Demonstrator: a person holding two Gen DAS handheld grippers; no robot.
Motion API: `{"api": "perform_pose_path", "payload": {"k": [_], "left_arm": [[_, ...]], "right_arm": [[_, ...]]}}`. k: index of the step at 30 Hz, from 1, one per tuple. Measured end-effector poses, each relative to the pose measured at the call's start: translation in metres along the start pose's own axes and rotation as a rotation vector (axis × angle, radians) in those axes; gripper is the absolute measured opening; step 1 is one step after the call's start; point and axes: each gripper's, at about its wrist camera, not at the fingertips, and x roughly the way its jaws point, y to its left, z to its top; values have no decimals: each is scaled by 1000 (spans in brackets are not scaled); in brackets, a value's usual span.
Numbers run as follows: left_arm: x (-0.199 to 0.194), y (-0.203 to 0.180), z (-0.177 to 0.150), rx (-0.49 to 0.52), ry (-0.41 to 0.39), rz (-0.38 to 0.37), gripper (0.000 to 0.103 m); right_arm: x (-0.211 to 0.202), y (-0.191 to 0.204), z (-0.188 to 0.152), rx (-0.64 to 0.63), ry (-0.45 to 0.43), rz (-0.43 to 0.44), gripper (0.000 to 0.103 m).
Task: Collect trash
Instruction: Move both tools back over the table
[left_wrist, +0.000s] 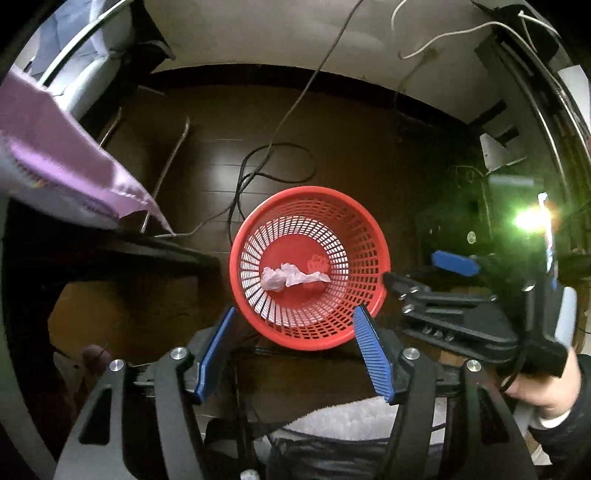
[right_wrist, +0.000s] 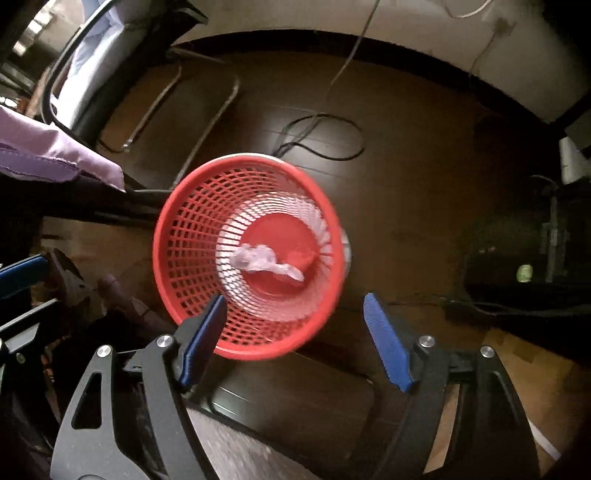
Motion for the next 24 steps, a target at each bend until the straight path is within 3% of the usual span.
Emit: {"api": "perform_pose_path", "payload": {"k": [5, 9, 12, 19, 21, 24], "left_arm": [[-27, -6, -13, -4, -67, 48, 64], [-83, -24, -34, 29, -208, 93, 64], [-130, -32, -57, 53, -327, 136, 71], [-228, -1, -112, -95, -557, 246, 72], [-253, 14, -132, -152, -621, 314, 72], [-283, 41, -160, -243, -657, 354, 76]], "right_arm": [[-38, -10, -2, 65, -48, -83, 74], [-70, -10, 1, 75, -94, -118, 74], [-107, 0, 4, 78, -191, -102, 74], [-178, 73, 6, -61, -370, -25, 76], [-191, 100, 4, -115, -405, 1, 76], [-213, 146, -1, -210, -460, 40, 78]]}}
